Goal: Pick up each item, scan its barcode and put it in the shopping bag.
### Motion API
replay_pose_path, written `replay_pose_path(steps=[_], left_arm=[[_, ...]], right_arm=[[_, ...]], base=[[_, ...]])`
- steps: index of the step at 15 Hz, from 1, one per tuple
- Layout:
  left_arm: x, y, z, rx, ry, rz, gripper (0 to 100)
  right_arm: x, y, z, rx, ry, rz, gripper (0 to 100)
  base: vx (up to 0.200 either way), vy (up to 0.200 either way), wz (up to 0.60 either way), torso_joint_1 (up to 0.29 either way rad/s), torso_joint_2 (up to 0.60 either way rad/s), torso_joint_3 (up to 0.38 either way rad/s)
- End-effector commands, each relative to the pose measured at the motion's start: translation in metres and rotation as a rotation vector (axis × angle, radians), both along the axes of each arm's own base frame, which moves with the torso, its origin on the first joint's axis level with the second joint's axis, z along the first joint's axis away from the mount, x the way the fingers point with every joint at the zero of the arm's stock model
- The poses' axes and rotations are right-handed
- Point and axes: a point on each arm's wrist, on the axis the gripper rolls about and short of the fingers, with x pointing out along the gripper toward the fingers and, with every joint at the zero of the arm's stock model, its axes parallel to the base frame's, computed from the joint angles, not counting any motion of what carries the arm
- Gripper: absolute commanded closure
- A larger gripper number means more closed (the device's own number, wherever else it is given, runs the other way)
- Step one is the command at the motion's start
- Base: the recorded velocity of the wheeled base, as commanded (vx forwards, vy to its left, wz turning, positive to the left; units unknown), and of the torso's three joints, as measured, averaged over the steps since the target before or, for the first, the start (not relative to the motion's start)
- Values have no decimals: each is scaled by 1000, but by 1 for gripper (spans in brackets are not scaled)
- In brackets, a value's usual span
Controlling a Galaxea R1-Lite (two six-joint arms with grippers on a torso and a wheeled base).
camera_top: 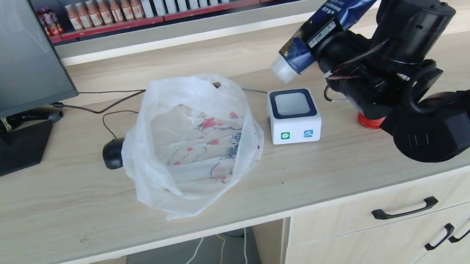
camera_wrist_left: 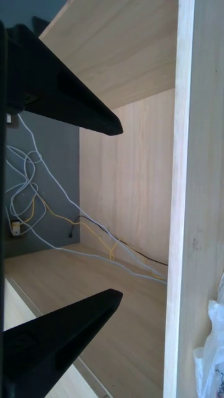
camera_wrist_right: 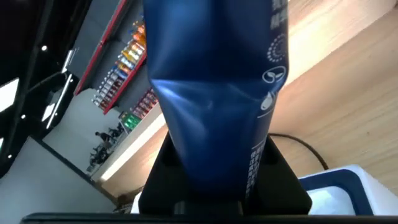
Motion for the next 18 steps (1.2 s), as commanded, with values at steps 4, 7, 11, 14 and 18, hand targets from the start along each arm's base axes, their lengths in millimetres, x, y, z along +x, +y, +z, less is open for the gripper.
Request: replay_pose_path(steps=[4, 7, 11, 14, 18], left_arm=[[0, 0, 0, 0, 0, 1, 0], [0, 0, 0, 0, 0, 1, 0], [0, 0, 0, 0, 0, 1, 0], [0, 0, 0, 0, 0, 1, 0], [0, 0, 0, 0, 0, 1, 0]], right_arm=[[12, 0, -7, 181, 124, -1, 100], [23, 1, -23, 198, 171, -5, 100], [30, 4, -26, 249, 174, 10, 100], [33, 8, -34, 260, 194, 18, 100], [40, 5, -41, 255, 207, 4, 100]], base=[[0, 0, 0, 0, 0, 0], [0, 0, 0, 0, 0, 0], [0, 0, 0, 0, 0, 0], [0, 0, 0, 0, 0, 0], [0, 0, 0, 0, 0, 0]])
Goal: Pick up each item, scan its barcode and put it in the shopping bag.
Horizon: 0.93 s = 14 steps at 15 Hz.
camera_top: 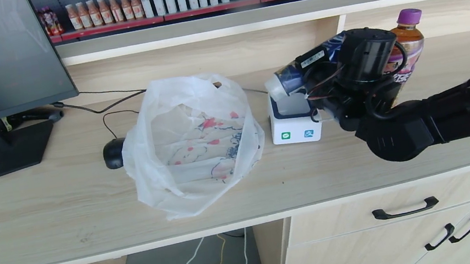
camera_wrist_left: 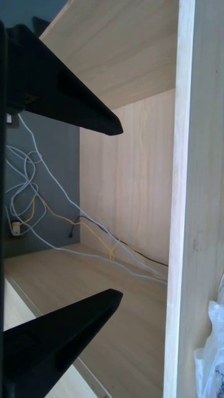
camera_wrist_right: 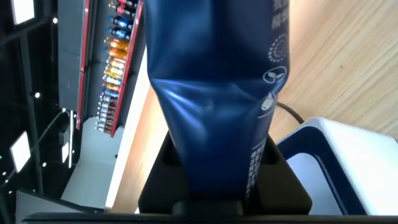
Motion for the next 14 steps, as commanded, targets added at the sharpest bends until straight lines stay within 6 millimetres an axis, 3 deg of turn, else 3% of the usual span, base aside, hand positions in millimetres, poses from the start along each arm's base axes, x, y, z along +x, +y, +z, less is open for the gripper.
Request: replay_pose_path(steps=[1, 14], left_arm=[[0, 0, 0, 0, 0, 0, 0], [0, 0, 0, 0, 0, 0, 0]], right_arm=[[4, 0, -5, -5, 9, -4, 100], [9, -4, -16, -17, 35, -23, 100]], base=[[0, 0, 0, 0, 0, 0], [0, 0, 0, 0, 0, 0]])
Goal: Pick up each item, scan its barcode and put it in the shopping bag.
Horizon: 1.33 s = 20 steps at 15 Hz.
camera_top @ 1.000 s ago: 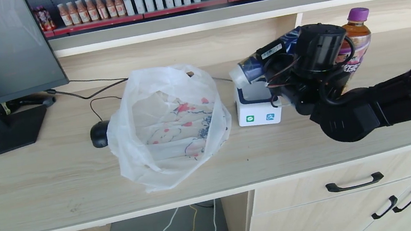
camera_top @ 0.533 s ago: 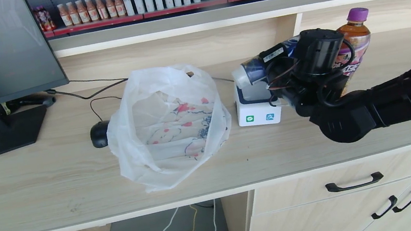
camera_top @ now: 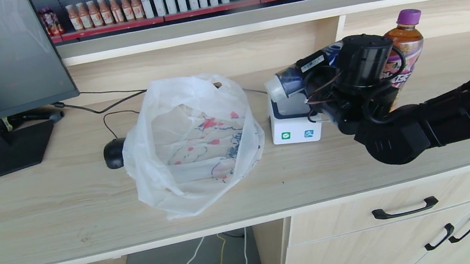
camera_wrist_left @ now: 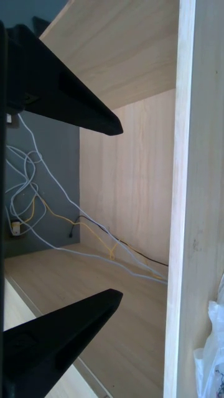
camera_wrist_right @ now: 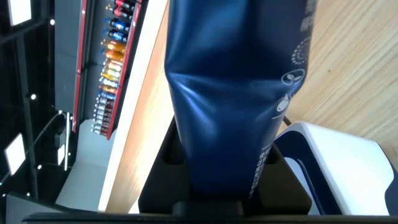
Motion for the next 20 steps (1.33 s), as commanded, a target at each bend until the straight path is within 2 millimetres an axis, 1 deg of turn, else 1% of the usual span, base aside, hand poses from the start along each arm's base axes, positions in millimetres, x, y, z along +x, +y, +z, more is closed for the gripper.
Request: replay_pose_path(steps=[1, 12, 16, 18, 20], left_arm=[[0, 0, 0, 0, 0, 1, 0], [0, 0, 0, 0, 0, 1, 0], [0, 0, 0, 0, 0, 1, 0], [0, 0, 0, 0, 0, 1, 0], [0, 0, 0, 0, 0, 1, 0]], right_arm=[[2, -1, -3, -3, 7, -6, 100], [2, -2, -5, -4, 11, -7, 100], [1, -3, -2, -3, 6, -8, 100], [-2, -5, 7, 6, -15, -6, 100], [-5, -4, 11, 9, -23, -2, 100]], base=[[0, 0, 0, 0, 0, 0], [0, 0, 0, 0, 0, 0], [0, 0, 0, 0, 0, 0], [0, 0, 0, 0, 0, 0], [0, 0, 0, 0, 0, 0]])
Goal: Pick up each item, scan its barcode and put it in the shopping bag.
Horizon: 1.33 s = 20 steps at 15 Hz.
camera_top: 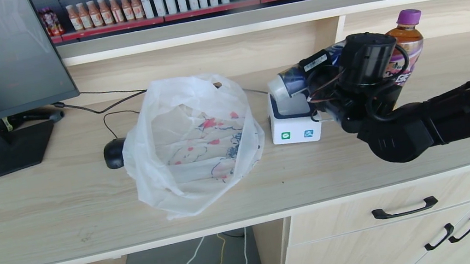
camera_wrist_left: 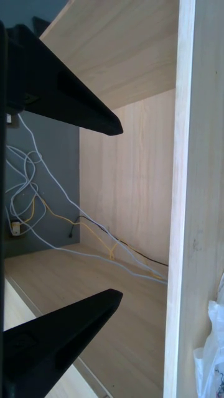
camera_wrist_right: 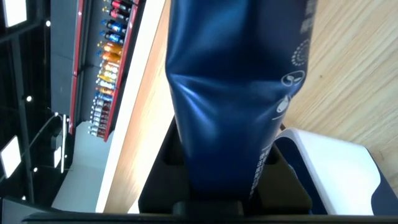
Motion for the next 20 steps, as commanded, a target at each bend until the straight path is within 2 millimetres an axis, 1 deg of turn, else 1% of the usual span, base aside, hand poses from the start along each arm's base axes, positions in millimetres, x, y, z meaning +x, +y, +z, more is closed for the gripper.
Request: replay_pose_path(steps=[1, 2, 4, 5, 7, 9, 12, 13, 14, 15, 16, 19, 20], left_arm=[[0, 0, 0, 0, 0, 0, 0], [0, 0, 0, 0, 0, 0, 0], [0, 0, 0, 0, 0, 0, 0], [0, 0, 0, 0, 0, 0, 0], [0, 0, 0, 0, 0, 0, 0], [0, 0, 0, 0, 0, 0, 0], [0, 0, 0, 0, 0, 0, 0], [0, 0, 0, 0, 0, 0, 0], [0, 0, 0, 0, 0, 0, 0], [0, 0, 0, 0, 0, 0, 0], [0, 0, 0, 0, 0, 0, 0], [0, 0, 0, 1, 0, 0, 0], [0, 0, 0, 1, 0, -1, 0]], right_arm=[[-5, -1, 10, 14, -26, 5, 100], [-8, -1, 16, 16, -40, 9, 100], [-24, 0, 35, 18, -82, 26, 100], [-29, 3, 41, 2, -95, 34, 100], [-45, 14, 51, -19, -120, 64, 100], [-57, 17, 61, -36, -144, 80, 100], [-71, 9, 82, -158, -216, 39, 100], [-75, 8, 85, -221, -257, 14, 100], [-83, 13, 89, -290, -317, 4, 100], [-91, 23, 91, -348, -366, 27, 100], [-97, 28, 88, -454, -413, 46, 100], [-100, 29, 67, -729, -519, 33, 100], [-100, 27, 60, -786, -549, 34, 100]], base=[[0, 0, 0, 0, 0, 0], [0, 0, 0, 0, 0, 0], [0, 0, 0, 0, 0, 0], [0, 0, 0, 0, 0, 0], [0, 0, 0, 0, 0, 0], [0, 0, 0, 0, 0, 0], [0, 0, 0, 0, 0, 0], [0, 0, 0, 0, 0, 0], [0, 0, 0, 0, 0, 0], [0, 0, 0, 0, 0, 0], [0, 0, 0, 0, 0, 0], [0, 0, 0, 0, 0, 0], [0, 0, 0, 0, 0, 0]])
